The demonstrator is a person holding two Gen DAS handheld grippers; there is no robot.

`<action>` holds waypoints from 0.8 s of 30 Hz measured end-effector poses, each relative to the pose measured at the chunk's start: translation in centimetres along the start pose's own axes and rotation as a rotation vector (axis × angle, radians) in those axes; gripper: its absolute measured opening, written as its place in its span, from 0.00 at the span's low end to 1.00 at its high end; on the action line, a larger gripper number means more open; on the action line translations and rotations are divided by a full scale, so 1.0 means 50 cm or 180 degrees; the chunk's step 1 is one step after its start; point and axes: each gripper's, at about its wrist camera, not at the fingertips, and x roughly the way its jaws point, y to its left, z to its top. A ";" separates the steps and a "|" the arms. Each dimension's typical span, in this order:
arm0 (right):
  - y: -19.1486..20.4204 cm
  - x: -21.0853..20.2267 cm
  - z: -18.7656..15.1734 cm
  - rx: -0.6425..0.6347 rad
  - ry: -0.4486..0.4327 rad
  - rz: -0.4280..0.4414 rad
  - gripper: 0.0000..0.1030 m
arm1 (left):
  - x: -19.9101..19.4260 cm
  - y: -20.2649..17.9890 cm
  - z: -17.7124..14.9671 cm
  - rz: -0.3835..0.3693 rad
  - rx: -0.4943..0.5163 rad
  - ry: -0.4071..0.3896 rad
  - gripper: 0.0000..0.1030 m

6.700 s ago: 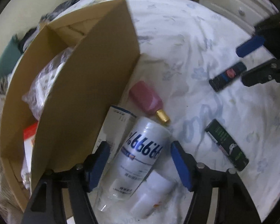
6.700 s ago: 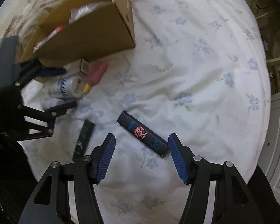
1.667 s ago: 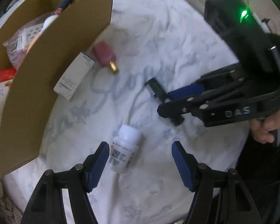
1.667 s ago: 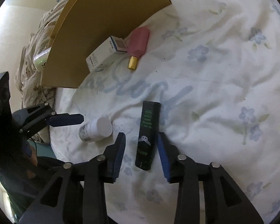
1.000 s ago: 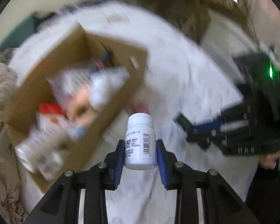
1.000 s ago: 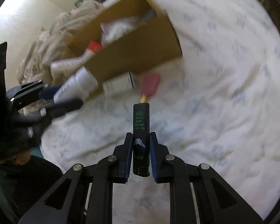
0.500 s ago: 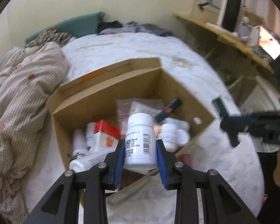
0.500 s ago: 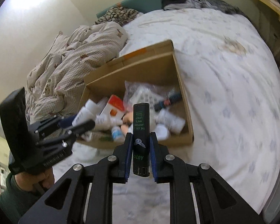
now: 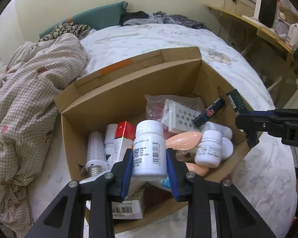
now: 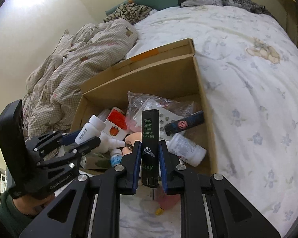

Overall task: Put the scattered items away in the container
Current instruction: 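Lower the lighter and pill bottle into the box, open both grippers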

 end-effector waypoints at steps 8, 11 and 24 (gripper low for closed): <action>-0.025 0.004 0.005 0.0248 -0.0033 0.0035 0.51 | -0.008 0.021 0.002 0.0181 -0.0110 -0.0064 0.60; -0.030 -0.015 0.005 0.0267 -0.0105 0.0061 0.51 | -0.030 0.019 0.002 0.0190 -0.0084 -0.0218 0.61; -0.033 -0.061 -0.048 0.0527 0.0015 0.0441 0.51 | -0.099 0.023 -0.013 0.0174 -0.0173 -0.0477 0.61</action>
